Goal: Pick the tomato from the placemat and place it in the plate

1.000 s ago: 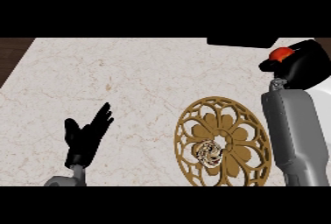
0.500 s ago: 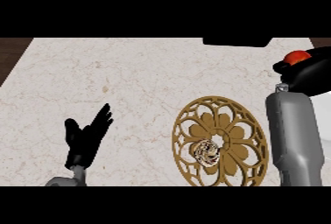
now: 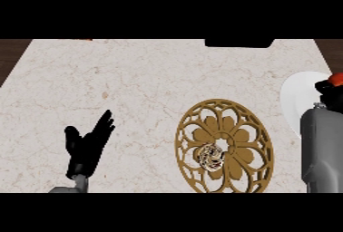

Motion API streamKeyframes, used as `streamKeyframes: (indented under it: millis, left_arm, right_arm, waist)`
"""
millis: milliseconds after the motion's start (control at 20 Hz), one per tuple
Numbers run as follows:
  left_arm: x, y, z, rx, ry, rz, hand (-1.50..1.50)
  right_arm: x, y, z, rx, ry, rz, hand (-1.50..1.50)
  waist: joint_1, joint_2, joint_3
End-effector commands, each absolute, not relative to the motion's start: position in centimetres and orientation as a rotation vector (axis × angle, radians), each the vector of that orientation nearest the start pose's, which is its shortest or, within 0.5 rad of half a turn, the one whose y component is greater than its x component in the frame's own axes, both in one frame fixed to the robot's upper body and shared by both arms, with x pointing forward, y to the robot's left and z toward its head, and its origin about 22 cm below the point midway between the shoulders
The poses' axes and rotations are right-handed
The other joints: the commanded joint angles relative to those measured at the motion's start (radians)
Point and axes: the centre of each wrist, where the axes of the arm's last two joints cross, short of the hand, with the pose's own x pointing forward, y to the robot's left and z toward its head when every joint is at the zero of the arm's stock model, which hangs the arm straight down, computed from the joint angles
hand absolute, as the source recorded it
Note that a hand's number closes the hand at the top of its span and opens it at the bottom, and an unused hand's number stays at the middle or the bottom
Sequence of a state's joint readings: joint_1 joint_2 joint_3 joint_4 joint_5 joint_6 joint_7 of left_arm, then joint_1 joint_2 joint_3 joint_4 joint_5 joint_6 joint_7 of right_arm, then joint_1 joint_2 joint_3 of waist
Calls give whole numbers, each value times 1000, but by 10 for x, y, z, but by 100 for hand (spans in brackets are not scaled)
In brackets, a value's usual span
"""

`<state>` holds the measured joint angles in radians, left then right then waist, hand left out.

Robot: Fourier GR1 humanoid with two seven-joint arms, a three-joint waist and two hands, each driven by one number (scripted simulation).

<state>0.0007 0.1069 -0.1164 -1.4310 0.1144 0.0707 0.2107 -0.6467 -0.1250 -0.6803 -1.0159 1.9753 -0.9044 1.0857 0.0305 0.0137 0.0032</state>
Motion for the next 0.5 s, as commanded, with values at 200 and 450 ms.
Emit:
streamKeyframes:
  millis: [200,450]
  left_arm:
    - [234,234,-40,-15,-1181,-24,0]
    - [235,237,-37,0,-1202,-17,0]
  right_arm:
    - [353,-373,20,-2004,-762,-764,150]
    - [353,-401,25,-1846,-578,-816,150]
  waist:
    - [-9,-2,-1]
    - [-20,-8,-1]
